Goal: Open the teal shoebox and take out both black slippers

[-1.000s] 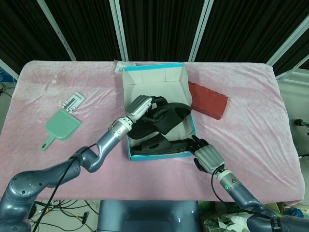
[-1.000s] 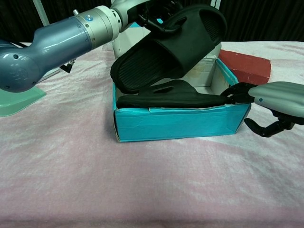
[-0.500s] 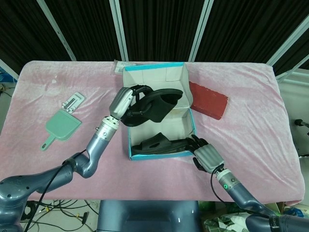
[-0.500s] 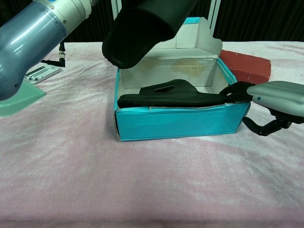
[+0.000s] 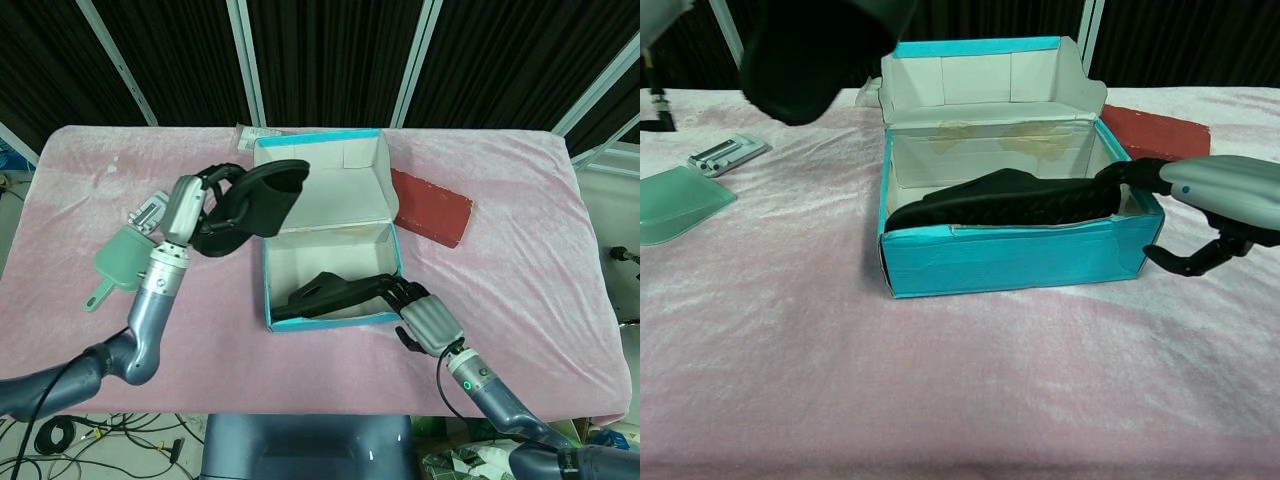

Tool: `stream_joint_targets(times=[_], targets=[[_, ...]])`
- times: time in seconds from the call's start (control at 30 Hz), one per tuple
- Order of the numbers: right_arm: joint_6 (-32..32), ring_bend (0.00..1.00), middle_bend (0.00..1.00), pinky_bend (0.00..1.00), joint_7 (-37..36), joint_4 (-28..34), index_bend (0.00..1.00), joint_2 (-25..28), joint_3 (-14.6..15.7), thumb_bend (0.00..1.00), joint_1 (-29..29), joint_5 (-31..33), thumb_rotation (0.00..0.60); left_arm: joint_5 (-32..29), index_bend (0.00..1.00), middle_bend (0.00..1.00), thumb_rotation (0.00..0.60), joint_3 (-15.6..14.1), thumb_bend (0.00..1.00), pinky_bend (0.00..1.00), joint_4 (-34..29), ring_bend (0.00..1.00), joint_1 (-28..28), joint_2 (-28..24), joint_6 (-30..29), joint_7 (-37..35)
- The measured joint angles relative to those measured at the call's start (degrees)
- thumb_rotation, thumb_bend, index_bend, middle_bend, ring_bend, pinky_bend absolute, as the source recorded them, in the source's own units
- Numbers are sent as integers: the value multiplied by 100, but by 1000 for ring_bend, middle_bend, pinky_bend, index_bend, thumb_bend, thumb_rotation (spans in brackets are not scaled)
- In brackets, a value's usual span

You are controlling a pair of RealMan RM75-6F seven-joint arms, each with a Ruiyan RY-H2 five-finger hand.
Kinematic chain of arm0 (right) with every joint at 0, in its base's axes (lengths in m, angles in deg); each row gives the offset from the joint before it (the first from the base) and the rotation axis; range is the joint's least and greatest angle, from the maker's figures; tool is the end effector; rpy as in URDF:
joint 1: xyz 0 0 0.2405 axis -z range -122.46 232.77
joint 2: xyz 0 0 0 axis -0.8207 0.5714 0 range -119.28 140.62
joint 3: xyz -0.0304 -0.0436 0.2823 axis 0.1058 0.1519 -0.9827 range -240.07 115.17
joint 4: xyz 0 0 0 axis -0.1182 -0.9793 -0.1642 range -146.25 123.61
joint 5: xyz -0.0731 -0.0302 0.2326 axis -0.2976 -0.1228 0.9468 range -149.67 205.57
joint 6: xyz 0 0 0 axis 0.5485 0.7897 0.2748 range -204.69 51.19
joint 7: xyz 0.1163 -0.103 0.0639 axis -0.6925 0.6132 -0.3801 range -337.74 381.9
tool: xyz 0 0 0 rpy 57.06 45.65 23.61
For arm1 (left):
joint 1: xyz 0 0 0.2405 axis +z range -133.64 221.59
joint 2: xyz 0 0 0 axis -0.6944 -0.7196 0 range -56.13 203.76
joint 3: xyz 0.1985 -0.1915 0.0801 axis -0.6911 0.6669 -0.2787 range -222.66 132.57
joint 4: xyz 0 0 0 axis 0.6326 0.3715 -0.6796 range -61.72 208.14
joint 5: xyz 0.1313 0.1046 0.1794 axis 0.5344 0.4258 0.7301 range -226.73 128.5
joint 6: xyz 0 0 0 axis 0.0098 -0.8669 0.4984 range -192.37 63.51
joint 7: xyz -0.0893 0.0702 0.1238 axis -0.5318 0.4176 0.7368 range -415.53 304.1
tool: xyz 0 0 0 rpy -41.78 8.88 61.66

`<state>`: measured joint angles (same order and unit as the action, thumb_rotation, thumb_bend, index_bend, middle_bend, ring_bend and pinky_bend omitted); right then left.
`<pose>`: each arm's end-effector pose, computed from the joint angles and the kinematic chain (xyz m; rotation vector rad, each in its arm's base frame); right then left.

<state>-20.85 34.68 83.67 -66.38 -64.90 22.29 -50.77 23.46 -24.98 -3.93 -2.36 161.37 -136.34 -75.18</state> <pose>-0.2143 -0.3180 -0.0219 2.0054 -0.9662 0.8816 -0.1092 0.4608 0.0473 -1.3898 -1.0742 -1.7456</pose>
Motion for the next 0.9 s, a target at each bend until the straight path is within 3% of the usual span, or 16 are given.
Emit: stream_joint_targets(times=[0.17, 0.33, 0.67, 0.73, 0.83, 0.9], targets=[[116, 0, 0, 143, -105, 77, 24, 68, -31, 390, 19, -109, 600, -706, 400, 533, 600, -133, 529, 633, -832, 392, 652, -810, 83, 789], [266, 0, 0, 143, -223, 163, 0, 174, -67, 386, 64, -188, 600, -1275, 395, 527, 600, -285, 522, 633, -1175, 388, 982, -1162, 210, 1346], [579, 0, 0, 143, -777, 418, 0, 709, -184, 381, 174, -433, 600, -2322, 388, 522, 600, -313, 511, 627, -552, 387, 936, -937, 675, 2472], [598, 0, 0, 143, -882, 448, 0, 783, -211, 381, 172, -472, 600, -2461, 364, 504, 600, -299, 459, 619, -371, 371, 850, -840, 776, 2680], [597, 0, 0, 143, -1064, 485, 0, 873, -260, 353, 141, -541, 600, -2721, 221, 388, 600, -274, 233, 550, -58, 281, 680, -636, 954, 3045], [546, 0, 0, 143, -1173, 497, 0, 933, -296, 315, 88, -572, 600, -2917, 95, 275, 600, -256, 67, 439, 93, 185, 563, -517, 1109, 3272]])
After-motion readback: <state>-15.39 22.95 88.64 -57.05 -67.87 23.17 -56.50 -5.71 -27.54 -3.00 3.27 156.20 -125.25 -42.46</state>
